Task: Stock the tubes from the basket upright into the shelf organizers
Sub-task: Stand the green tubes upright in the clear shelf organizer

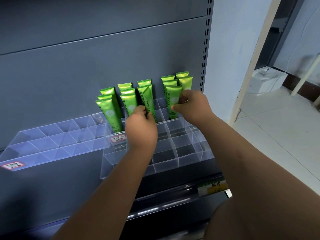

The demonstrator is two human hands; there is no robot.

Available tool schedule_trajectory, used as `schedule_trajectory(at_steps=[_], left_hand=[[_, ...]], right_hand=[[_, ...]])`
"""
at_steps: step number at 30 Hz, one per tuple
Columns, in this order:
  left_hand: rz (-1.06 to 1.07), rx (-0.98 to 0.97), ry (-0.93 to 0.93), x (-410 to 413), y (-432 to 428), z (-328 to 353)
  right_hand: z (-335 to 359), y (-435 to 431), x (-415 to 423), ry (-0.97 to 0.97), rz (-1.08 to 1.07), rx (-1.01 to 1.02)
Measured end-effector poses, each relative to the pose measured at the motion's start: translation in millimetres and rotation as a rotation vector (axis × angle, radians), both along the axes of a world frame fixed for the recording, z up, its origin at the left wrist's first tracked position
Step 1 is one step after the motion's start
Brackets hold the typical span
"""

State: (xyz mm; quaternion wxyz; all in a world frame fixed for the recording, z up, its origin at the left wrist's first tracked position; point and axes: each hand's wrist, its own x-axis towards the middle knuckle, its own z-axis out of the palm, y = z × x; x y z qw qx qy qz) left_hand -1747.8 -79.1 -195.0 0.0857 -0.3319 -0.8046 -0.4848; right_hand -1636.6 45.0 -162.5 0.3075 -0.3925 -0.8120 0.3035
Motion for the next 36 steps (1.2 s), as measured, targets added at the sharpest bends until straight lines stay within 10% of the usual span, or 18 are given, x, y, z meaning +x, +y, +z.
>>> schedule_trajectory(at_steps=[25, 36], left_hand=[[0.016, 0.124, 0.217, -5.2, -16.3, 27.2], [-0.041, -0.305, 0.554, -29.6, 5.5, 87.8]], right_hand=[[-7.5, 6.4, -16.1, 0.008, -0.019, 0.032], [-4.5, 6.4, -12.2, -0.007, -0.021, 0.084]])
